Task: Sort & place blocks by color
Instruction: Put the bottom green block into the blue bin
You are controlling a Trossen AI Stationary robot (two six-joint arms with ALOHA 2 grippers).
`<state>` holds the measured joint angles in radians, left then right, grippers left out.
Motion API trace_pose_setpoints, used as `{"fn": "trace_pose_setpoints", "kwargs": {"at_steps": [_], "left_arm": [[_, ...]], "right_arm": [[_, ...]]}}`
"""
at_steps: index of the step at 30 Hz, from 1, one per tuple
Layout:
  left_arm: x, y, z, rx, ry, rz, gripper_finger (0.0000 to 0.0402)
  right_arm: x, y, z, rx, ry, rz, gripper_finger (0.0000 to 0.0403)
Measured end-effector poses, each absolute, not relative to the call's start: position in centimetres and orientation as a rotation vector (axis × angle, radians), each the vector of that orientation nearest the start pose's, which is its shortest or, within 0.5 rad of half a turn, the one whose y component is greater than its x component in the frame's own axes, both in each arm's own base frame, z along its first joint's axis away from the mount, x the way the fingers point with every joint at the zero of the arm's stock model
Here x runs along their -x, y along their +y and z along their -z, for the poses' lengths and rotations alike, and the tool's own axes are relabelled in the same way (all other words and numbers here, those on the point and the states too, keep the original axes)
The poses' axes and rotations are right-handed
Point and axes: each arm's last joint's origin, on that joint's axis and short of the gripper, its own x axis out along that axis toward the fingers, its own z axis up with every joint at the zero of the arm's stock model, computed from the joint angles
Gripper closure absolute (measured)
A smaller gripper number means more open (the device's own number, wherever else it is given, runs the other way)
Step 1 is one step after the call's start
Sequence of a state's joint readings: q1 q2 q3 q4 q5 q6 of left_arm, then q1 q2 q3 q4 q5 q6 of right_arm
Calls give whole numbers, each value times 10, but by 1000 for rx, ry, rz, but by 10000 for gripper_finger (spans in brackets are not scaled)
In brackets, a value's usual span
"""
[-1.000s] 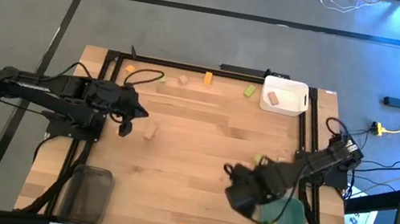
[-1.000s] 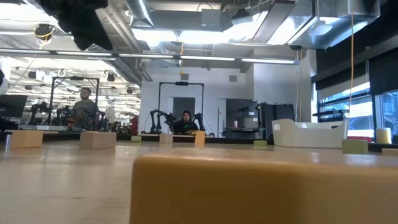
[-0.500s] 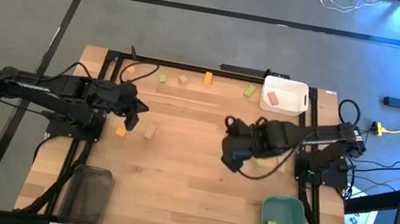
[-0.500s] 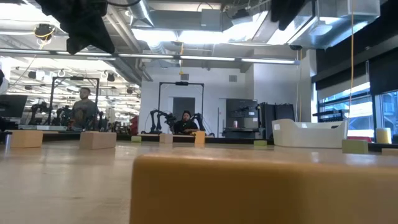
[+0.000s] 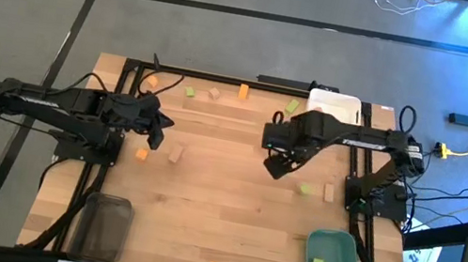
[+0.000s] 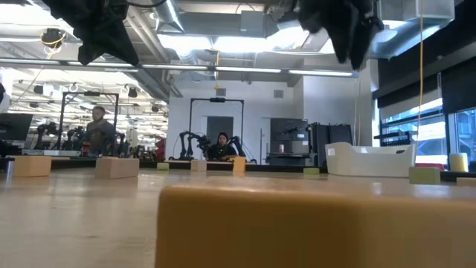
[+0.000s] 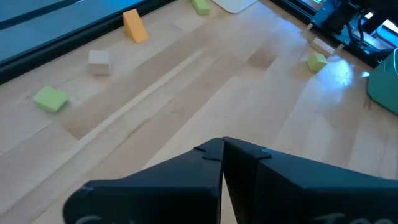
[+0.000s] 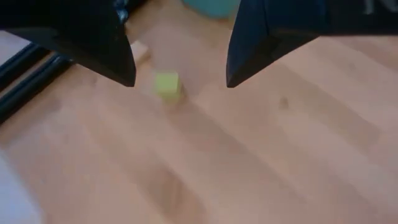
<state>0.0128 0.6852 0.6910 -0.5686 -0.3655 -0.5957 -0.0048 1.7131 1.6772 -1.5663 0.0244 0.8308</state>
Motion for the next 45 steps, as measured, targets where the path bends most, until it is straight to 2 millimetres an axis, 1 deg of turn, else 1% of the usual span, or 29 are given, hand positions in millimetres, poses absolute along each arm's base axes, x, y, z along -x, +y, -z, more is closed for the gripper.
{"fn": "trace_pose_setpoints", "kwargs": {"at_steps": [4,7,11,14,17,21,25,29,35,41,45], "left_arm": [[-140,12,-281,474,428,-521,398],[-140,12,-281,473,428,-521,400],[-140,12,-281,473,428,-520,399],[-140,12,-282,473,428,-520,398],[-140,12,-281,472,431,-513,400],[-141,11,-282,419,455,-460,399],[-142,9,-282,402,464,-400,400],[-143,10,-284,406,442,-396,399],[-144,10,-285,408,431,-396,401],[-144,10,-286,409,424,-395,401],[-144,10,-286,411,416,-393,399]], "right_arm": [[-296,-6,-292,-685,1613,645,153],[-289,-9,-267,-675,1702,680,153],[-278,-12,-241,-674,1807,658,153],[-274,-15,-222,-670,1817,638,153],[-271,-17,-203,-689,1815,581,153],[-268,-18,-184,-725,1800,522,153],[-262,-18,-173,-721,1813,523,153],[-258,-17,-168,-721,1825,529,153],[-259,-17,-162,-720,1790,512,153],[-252,-18,-153,-698,1812,543,153],[-250,-17,-147,-703,1798,535,153]]}}
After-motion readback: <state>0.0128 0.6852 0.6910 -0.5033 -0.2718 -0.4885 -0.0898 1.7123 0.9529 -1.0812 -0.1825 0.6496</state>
